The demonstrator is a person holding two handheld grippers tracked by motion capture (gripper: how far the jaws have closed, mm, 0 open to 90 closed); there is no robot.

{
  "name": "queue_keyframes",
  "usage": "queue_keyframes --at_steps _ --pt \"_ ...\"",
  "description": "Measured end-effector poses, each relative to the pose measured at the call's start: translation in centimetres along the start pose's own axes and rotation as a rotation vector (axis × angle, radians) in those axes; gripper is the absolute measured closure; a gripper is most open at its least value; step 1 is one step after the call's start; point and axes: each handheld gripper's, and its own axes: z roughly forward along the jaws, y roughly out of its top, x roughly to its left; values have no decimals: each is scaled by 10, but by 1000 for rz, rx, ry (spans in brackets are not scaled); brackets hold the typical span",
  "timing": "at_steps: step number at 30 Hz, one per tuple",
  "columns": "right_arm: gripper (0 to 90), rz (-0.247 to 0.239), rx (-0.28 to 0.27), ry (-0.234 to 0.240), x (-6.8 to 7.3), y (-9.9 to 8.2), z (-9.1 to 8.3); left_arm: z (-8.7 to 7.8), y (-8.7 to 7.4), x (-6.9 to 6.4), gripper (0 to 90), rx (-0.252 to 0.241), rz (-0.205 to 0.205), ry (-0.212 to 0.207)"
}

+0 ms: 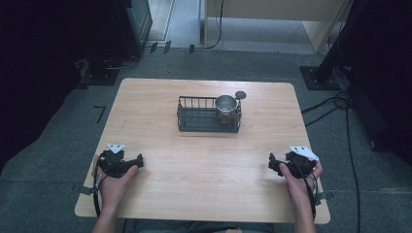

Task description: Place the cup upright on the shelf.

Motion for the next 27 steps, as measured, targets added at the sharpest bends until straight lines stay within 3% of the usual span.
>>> queue_keyframes --at_steps 13,27 --pt "0 41 49 -42 -29 -26 -7 0 0 0 0 0 0 0" --pt "0 33 92 -52 -36 -46 -9 0 0 0 0 0 0 0"
